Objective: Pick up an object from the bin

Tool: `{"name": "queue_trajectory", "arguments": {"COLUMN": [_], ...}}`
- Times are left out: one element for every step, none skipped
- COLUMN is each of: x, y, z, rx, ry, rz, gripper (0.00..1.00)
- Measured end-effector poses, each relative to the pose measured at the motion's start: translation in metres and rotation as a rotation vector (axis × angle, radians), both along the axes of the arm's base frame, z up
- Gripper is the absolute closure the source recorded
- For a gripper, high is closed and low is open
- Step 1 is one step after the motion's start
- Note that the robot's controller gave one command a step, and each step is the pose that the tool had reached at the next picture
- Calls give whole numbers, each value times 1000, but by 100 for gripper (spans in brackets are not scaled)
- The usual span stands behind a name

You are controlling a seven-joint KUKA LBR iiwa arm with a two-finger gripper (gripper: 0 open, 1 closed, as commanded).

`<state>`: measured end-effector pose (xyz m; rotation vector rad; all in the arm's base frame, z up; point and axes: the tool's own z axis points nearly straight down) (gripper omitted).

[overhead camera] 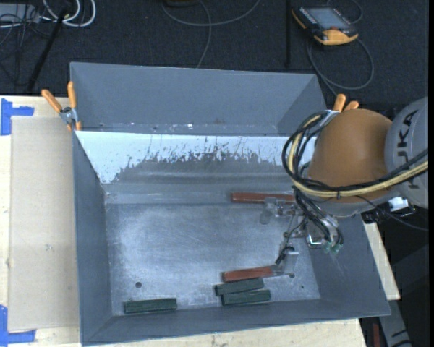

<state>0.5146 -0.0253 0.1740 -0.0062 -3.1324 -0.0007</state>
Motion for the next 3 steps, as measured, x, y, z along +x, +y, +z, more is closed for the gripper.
{"name": "queue_trajectory", "arguments": {"x": [-36,-39,-28], "y": [42,41,-1], "z": [-104,-102,62], "rx": [0,0,-2], "ry": [-25,-10,-18], "rz": [72,75,25], "gripper": [0,100,100]}}
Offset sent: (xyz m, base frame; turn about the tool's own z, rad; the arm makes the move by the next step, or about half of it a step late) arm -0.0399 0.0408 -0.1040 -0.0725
